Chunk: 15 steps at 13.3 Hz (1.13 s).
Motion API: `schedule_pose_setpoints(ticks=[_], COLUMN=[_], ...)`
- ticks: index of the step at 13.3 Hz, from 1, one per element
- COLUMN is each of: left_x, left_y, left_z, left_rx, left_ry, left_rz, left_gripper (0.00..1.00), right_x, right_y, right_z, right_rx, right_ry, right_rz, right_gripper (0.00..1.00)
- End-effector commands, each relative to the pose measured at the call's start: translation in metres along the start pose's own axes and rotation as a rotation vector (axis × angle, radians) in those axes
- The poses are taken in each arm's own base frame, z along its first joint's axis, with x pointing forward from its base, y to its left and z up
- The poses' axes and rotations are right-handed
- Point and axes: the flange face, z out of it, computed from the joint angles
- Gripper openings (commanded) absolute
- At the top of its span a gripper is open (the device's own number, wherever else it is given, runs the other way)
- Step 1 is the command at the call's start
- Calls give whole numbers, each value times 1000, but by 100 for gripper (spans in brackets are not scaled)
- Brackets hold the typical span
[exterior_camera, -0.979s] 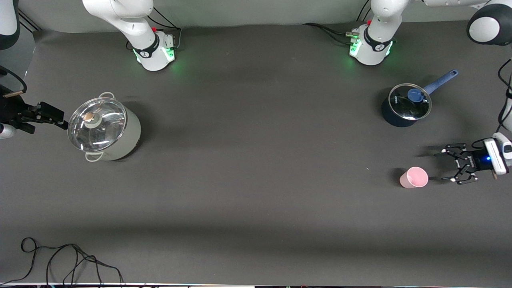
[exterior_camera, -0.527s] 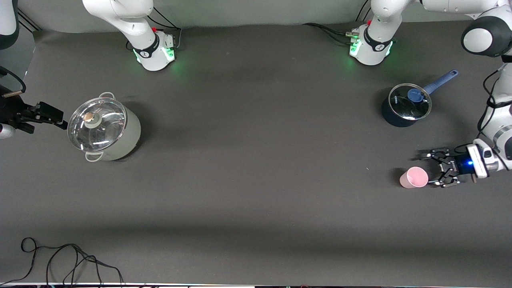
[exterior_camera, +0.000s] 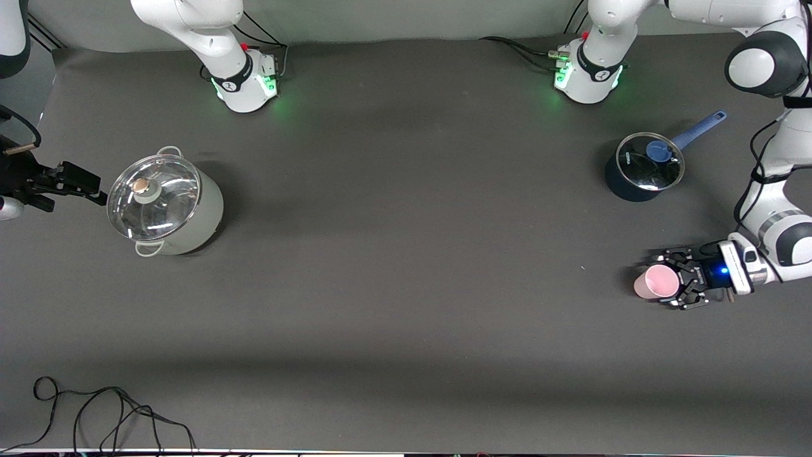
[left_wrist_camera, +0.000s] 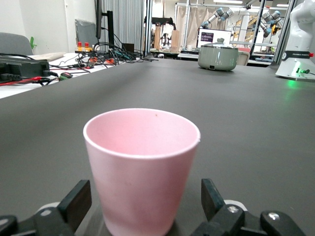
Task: Transfer pink cup from left to right arm
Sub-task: 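Close the left gripper around the pink cup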
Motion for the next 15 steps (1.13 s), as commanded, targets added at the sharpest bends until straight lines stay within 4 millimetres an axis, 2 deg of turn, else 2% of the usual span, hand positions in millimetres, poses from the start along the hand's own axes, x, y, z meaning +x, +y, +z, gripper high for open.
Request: schedule_pose_setpoints(ticks=[1, 11, 12, 13, 14, 15], left_x=[2, 0, -2, -2, -2, -3], left_y=[-9, -12, -12, -12, -12, -11], left_z=[12, 28, 29, 30, 30, 30], left_rx=[8, 15, 14, 15, 15, 14], left_ry=[15, 31, 32, 35, 35, 36], left_rz=[26, 28, 30, 46, 48, 44], left_gripper=[99, 97, 89, 67, 20, 0], right_x=[-1, -1, -1, -1, -1, -1], right_y=[3, 3, 3, 3, 3, 3], right_z=[-4, -4, -4, -4, -4, -4], right_rx=[-5, -5, -5, -5, -5, -5], right_ry=[-3, -3, -3, -3, -3, -3], right_rz=[-15, -15, -15, -15, -15, -13], right_gripper=[100, 100, 100, 100, 100, 100])
